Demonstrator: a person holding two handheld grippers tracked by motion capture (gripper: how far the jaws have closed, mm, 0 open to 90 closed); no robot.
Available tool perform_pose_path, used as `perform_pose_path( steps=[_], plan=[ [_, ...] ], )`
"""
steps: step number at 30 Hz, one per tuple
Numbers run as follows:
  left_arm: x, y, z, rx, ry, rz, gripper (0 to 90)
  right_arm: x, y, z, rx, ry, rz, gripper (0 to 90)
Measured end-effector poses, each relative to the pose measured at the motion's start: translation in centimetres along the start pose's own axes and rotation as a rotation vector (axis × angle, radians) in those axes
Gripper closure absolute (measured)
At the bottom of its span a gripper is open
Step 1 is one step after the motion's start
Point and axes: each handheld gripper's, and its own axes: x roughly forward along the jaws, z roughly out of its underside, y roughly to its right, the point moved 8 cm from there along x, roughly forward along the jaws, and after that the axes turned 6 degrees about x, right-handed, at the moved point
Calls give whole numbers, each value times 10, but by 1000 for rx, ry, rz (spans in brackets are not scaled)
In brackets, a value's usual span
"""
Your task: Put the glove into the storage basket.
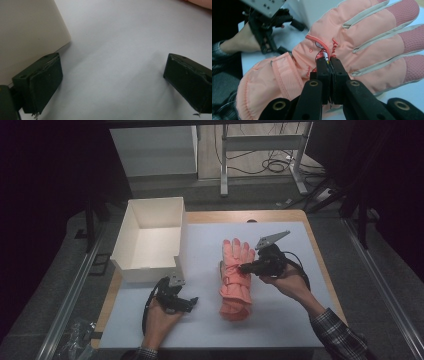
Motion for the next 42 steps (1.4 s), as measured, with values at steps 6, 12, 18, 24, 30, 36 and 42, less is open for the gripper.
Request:
perform_pose_path(
  steps=[6, 12, 18, 24, 30, 36, 42],
  plan=[
    [0, 0, 0, 0, 0, 0, 22, 13, -4, 19, 0, -51, -17, 865],
    [0, 0, 0, 1, 1, 0, 22, 34, 1, 34, -4, -89, 23, 850],
    [0, 0, 0, 1, 1, 1, 22, 43, 2, 43, -7, -102, 66, 835],
    [0, 0, 0, 4, -2, 1, 22, 50, 3, 50, 6, -111, 84, 816],
    [0, 0, 0, 4, -4, 2, 22, 50, 2, 52, 11, -82, 88, 783],
    [0, 0, 0, 5, -5, 2, 22, 43, 4, 51, 22, -49, 99, 682],
    [0, 0, 0, 1, -2, 1, 22, 29, 4, 45, 32, -10, 104, 600]
  ],
)
